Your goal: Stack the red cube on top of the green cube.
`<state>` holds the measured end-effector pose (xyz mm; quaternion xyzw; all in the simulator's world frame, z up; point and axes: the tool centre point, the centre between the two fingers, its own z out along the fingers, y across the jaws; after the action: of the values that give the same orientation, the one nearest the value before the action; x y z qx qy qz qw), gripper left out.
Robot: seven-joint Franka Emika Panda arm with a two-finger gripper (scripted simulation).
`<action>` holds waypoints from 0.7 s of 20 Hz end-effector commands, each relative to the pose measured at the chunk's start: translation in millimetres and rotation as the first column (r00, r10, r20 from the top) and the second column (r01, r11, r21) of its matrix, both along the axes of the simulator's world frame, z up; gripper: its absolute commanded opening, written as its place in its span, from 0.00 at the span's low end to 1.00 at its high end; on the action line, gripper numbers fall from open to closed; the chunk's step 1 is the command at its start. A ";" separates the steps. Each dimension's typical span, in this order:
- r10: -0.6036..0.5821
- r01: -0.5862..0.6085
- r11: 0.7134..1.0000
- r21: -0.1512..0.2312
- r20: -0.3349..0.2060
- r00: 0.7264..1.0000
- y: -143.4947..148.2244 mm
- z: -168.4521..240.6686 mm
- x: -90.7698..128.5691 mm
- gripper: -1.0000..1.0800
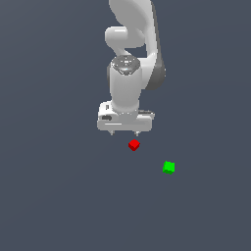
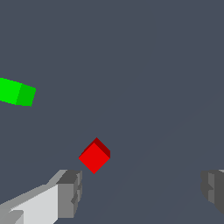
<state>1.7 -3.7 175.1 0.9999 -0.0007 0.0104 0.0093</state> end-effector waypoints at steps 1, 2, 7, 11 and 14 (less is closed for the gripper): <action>0.000 0.000 1.000 0.000 0.000 1.000 0.0 0.0 0.0 0.96; -0.001 0.001 1.000 0.000 0.000 1.000 0.0 -0.1 0.0 0.96; -0.023 0.023 1.000 0.001 0.000 1.000 0.9 -3.1 -1.6 0.96; -0.065 0.065 0.998 0.002 -0.001 0.998 2.6 -8.7 -4.3 0.96; -0.109 0.109 0.994 0.003 -0.002 0.994 4.6 -14.7 -7.2 0.96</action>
<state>-3.9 -0.3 163.5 0.9989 -0.0443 0.0094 0.0085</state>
